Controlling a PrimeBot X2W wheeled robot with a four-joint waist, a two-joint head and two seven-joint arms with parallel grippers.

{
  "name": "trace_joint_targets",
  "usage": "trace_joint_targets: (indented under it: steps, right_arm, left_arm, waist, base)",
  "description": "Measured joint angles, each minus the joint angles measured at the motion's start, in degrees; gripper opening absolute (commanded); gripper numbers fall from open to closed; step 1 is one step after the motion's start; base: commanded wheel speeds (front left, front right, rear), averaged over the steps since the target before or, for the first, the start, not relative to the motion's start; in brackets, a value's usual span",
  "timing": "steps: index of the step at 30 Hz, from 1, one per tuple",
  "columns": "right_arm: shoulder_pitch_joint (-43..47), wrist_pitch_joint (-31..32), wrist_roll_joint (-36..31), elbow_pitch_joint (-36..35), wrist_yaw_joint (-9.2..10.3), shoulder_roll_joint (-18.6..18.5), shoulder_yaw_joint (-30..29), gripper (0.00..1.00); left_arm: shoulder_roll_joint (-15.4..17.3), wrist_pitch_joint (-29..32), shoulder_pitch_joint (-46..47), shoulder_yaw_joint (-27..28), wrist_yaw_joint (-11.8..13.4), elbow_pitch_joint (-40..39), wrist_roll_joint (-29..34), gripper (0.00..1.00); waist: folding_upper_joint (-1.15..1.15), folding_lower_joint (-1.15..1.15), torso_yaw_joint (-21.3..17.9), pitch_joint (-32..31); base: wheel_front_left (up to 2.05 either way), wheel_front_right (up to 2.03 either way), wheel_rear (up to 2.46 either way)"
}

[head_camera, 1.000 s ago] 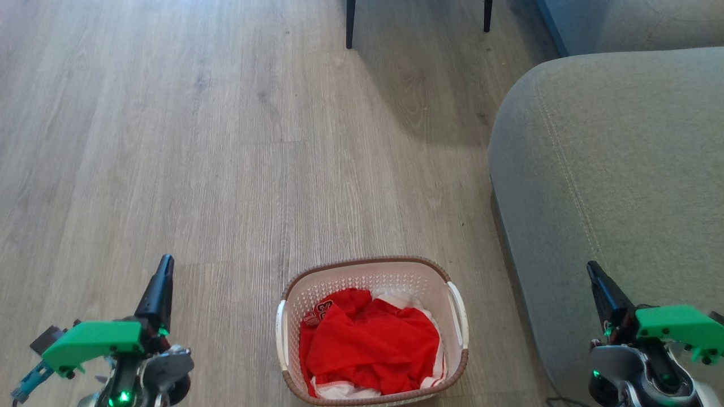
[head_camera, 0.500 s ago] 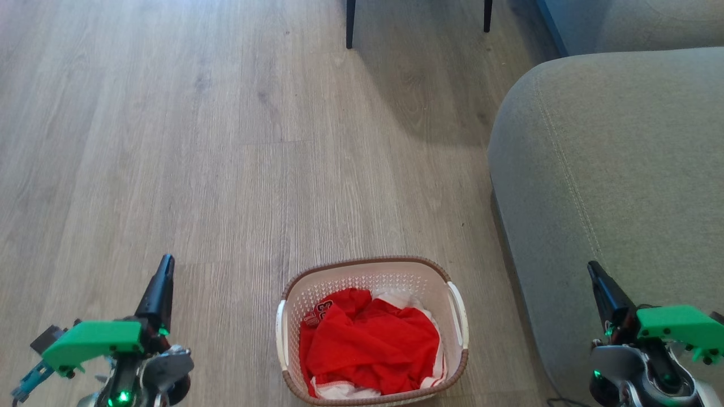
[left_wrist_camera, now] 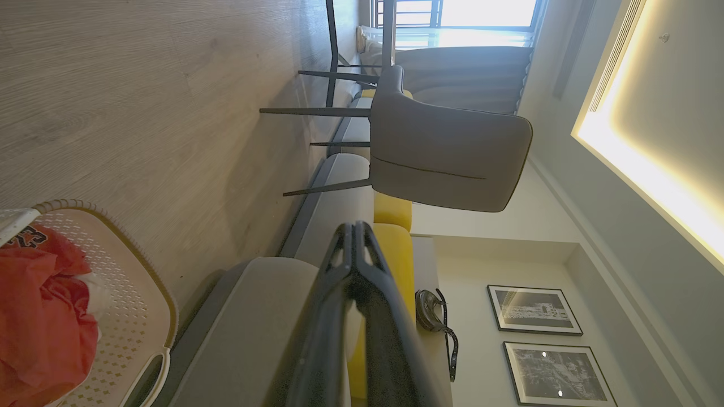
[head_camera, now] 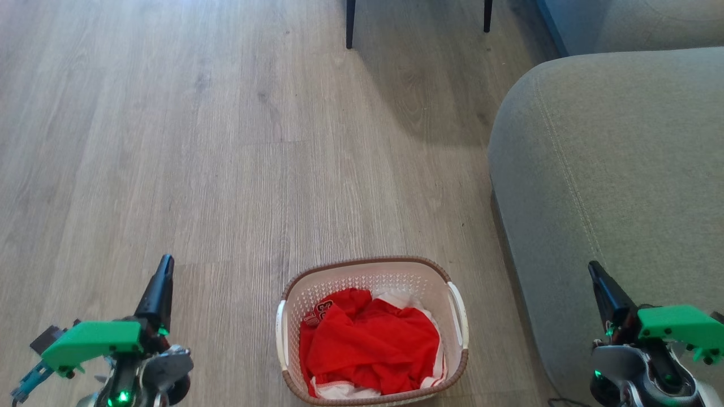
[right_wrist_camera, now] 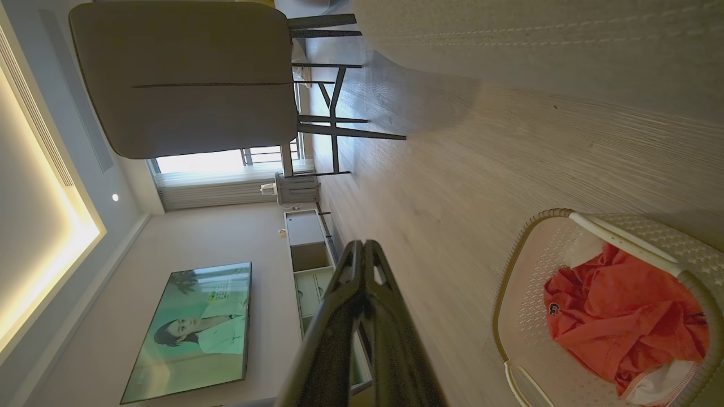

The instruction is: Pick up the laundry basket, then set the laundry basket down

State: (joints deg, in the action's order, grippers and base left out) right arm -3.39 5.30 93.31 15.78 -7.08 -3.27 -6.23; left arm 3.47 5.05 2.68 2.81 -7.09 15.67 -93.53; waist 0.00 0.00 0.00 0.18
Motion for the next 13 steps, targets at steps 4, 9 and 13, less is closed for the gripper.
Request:
trace_joint_targets:
  steps: [4,9,13]
  right_arm:
    - [0.0,0.0,0.0,0.0,0.00,0.0,-0.1,0.00]
    - [0.0,0.1,0.0,0.0,0.00,0.0,-0.2,0.00]
    - [0.0,0.1,-0.1,0.0,0.00,0.0,-0.3,0.00]
  left_arm:
    - [0.0,0.0,0.0,0.1,0.0,0.0,0.2,0.00]
    - [-0.1,0.1,0.0,0.1,0.0,0.0,0.2,0.00]
    - [-0.1,0.2,0.0,0.2,0.0,0.0,0.3,0.00]
  waist:
    - [0.00,0.00,0.0,0.0]
    - [0.01,0.00,0.0,0.0]
    - [0.01,0.00,0.0,0.0]
  base:
    - [0.00,0.00,0.00]
    - [0.00,0.00,0.00]
    - [0.00,0.00,0.00]
